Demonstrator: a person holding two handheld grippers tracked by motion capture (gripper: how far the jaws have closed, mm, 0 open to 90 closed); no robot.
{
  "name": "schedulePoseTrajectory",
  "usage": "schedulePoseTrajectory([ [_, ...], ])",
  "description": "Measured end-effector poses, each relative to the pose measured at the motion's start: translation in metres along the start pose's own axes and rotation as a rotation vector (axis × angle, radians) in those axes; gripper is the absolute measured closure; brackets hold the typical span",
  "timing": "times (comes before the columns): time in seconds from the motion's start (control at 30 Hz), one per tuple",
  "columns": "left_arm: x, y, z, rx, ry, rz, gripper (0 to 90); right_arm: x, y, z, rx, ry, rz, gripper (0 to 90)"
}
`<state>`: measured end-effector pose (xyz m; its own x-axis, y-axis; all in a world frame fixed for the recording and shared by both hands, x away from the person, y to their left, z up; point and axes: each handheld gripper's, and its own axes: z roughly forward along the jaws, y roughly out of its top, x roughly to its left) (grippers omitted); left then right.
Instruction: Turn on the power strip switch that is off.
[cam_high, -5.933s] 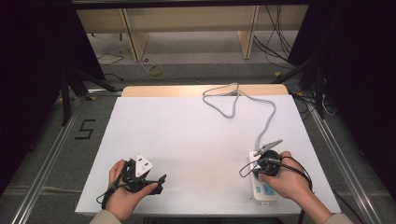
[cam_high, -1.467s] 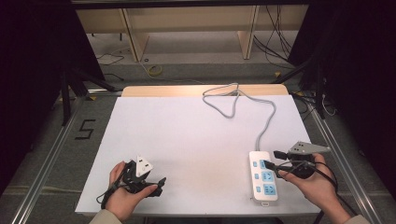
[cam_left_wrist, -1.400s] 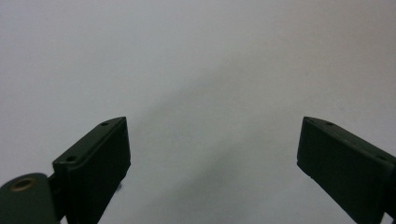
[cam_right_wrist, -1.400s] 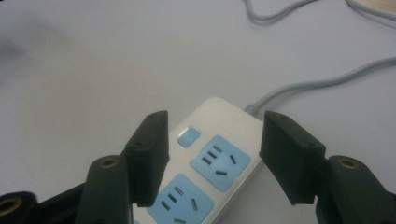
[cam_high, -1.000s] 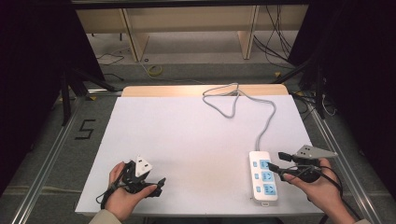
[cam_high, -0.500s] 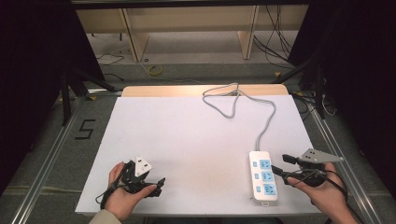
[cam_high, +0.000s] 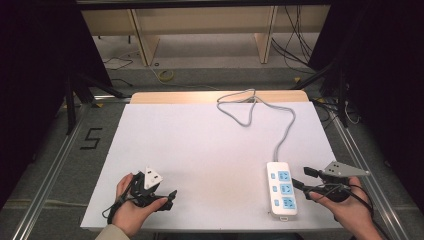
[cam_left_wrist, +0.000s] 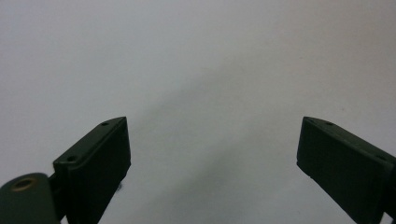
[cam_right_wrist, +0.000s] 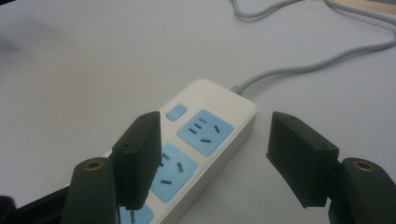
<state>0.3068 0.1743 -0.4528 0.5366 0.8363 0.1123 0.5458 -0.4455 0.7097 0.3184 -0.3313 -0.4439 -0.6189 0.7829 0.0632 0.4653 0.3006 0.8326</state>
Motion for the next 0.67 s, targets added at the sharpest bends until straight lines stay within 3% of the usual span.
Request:
schedulePoseTrajectory([
  [0.53, -0.0016, 0.0016, 0.0011, 0.003, -0.012, 0.005, 9.6, 0.0002, 0.0007, 0.0024, -0.013, 0.007, 0.005, 35.9],
  [0.67, -0.0057, 0.0038, 0.0014, -0.004, -0.057, -0.025, 10.5, 0.0001, 0.0005, 0.0019, -0.015, 0.004, 0.006, 35.9],
])
